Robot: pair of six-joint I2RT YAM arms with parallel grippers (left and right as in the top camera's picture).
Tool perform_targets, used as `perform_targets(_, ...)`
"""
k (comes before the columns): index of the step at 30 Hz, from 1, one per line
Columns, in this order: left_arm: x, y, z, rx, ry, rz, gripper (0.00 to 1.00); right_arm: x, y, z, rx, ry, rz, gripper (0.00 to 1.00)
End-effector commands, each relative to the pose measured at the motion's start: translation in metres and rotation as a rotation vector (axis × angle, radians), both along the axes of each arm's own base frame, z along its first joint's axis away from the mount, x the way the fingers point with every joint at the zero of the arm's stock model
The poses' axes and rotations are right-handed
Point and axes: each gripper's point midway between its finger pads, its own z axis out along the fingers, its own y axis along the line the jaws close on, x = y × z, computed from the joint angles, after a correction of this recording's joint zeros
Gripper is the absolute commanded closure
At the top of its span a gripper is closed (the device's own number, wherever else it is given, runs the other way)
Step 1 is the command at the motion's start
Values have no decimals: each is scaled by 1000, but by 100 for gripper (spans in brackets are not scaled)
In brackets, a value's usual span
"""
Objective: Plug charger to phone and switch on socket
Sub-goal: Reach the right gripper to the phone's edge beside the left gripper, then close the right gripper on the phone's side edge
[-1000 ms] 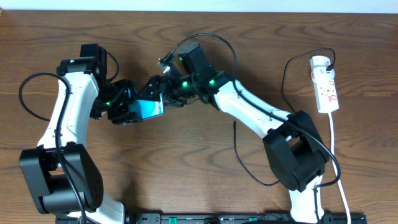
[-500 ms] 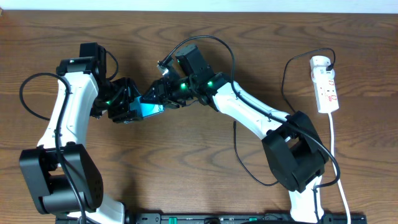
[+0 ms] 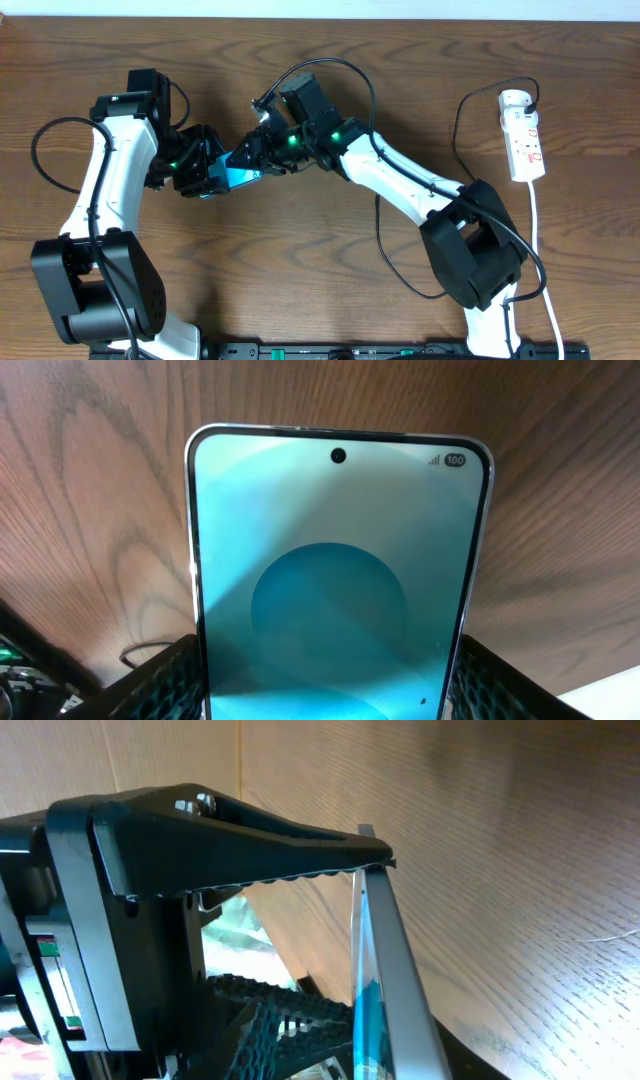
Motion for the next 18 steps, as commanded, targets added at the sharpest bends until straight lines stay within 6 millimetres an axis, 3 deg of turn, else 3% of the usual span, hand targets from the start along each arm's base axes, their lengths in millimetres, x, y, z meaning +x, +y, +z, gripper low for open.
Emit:
perform_targets(1,1,-3,3,-24,-5,-1,93,-7,6,1,2,-12,27,65)
perform_targets(18,2,-1,2,-10,-16,-18,93,-7,-3,-14,-74,13,-3,67)
